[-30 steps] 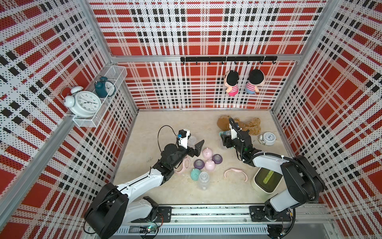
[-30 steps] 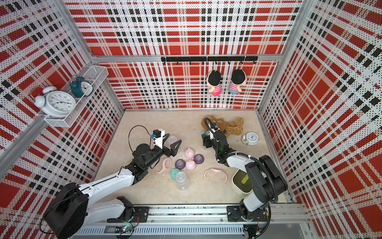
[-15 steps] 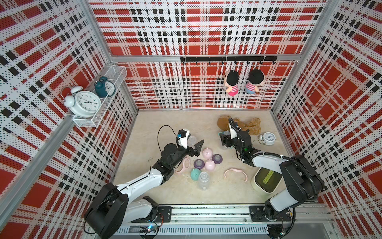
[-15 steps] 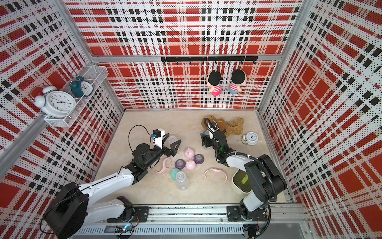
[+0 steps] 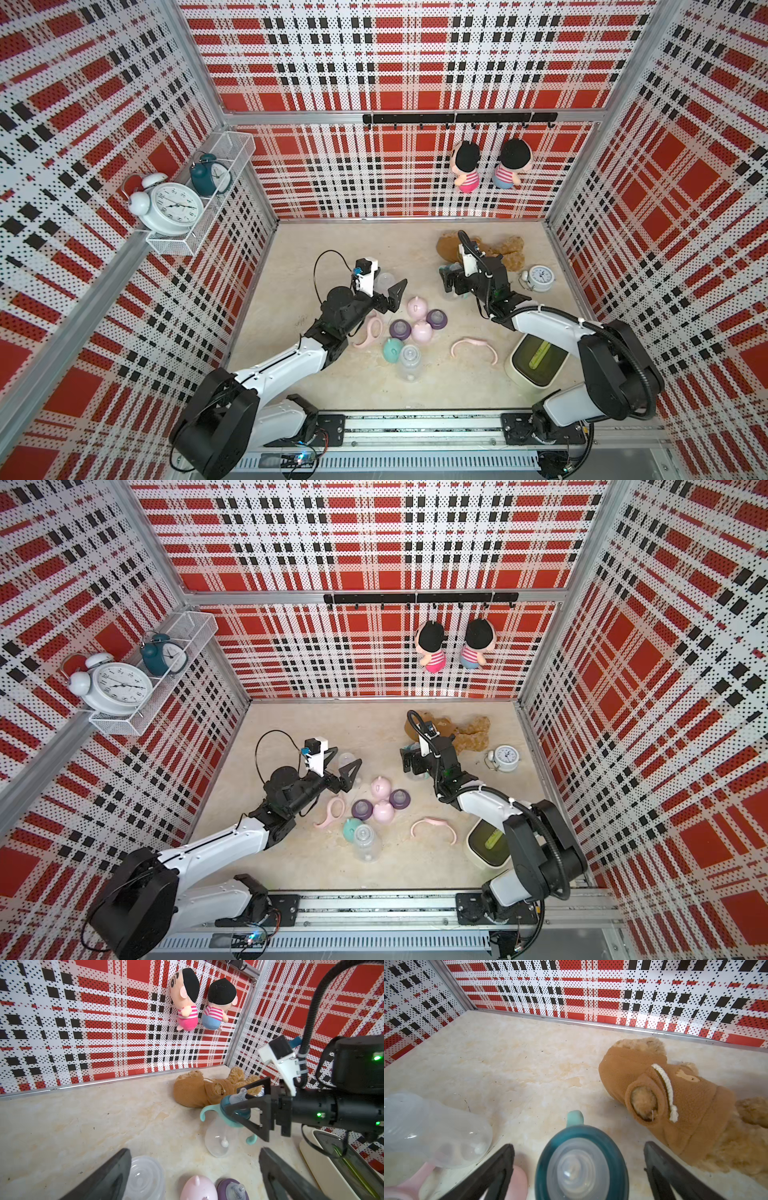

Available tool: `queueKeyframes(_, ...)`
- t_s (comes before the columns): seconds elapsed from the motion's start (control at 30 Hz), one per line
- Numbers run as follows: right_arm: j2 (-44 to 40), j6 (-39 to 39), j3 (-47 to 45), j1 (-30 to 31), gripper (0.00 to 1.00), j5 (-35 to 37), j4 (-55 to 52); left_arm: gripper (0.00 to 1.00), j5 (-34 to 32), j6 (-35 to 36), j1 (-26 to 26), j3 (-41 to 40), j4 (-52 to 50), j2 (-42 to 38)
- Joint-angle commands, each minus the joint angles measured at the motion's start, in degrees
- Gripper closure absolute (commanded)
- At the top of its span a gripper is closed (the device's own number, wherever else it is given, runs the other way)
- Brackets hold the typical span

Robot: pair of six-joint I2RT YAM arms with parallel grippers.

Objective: Assemble the baby bottles
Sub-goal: Place the baby bottle at the center of the board, then pick up the lid from the center of the board.

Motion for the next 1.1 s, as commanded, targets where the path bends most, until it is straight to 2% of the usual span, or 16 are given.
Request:
queueKeyframes(0.0,-5.37,0.00,2.98,0.83,0.00,-1.40,-9.64,0.02,1.92,-1.59,1.65,-0.63,-0.78,-1.00)
queueKeyframes(0.13,-8.20,-0.43,8.35,2.11,0.03,-3.93,-21.72,0.02,2.02,-2.98,2.90,-0.63,-1.15,-1.28)
queueKeyframes(0.23,-8.71,-1.85,14.73,5.34,0.05,-4.07,-32.93,0.02,2.69,-4.47,4.22,-0.63,-1.90,-1.86)
queueKeyframes(0.33,-7.43,-2.28,21.68,8.20,0.08,-4.74,-43.07,0.02,2.47,-6.22,6.03,-0.83,-2.86,-2.99)
queueKeyframes(0.4,-6.16,-2.05,25.44,9.28,0.08,-7.72,-48.75,0.02,2.55,-7.86,7.55,-1.15,-3.19,-3.75)
queueKeyframes(0.63,-2.61,-2.11,35.55,17.28,0.10,-9.15,-59.66,0.02,1.63,-13.24,13.77,-1.95,-4.33,-5.30)
queueKeyframes(0.83,4.36,-2.24,42.46,24.47,0.13,-6.57,-66.44,0.02,2.62,-16.36,19.29,-1.84,-4.60,-4.61)
queueKeyframes(1.07,13.68,-5.69,49.69,29.32,0.14,-5.61,-73.10,0.02,2.84,-18.61,23.39,-2.29,-4.82,-4.79)
